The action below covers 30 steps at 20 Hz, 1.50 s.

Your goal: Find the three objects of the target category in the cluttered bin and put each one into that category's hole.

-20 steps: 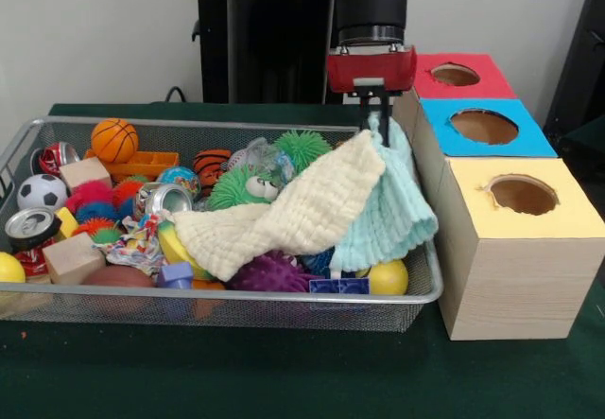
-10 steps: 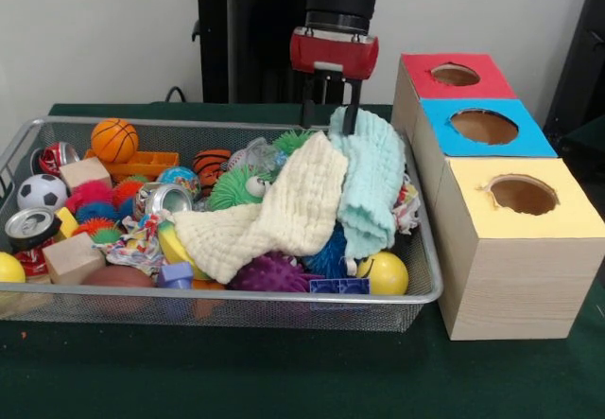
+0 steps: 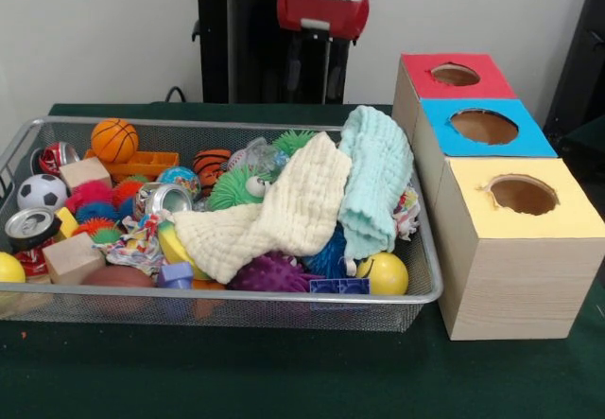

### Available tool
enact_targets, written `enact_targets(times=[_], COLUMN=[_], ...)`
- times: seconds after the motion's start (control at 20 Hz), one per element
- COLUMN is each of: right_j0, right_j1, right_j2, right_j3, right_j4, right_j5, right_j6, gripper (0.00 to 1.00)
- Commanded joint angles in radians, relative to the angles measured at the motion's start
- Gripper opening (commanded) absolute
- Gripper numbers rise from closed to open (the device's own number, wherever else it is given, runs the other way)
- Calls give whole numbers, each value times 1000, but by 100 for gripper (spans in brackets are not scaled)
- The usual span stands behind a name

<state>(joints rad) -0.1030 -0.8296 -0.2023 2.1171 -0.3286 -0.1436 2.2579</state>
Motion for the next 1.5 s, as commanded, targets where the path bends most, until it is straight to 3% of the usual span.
enact_targets(times=[0.05,0.2,0.45,0.65,1.1,1.25,1.5], right_j0=[-45,-22,-47,-57,29,46,26], right_j1=[-103,-46,124,208,350,377,318], right_j2=[50,8,11,13,-156,-197,-197], right_j3=[45,30,6,-29,-102,-100,-79], right_j4=[-26,-40,-68,-92,-69,-56,-99], right_j5=[170,131,33,3,-122,-153,-117], right_j6=[23,37,50,34,46,46,26], gripper=[100,100,100,100,100,100,100])
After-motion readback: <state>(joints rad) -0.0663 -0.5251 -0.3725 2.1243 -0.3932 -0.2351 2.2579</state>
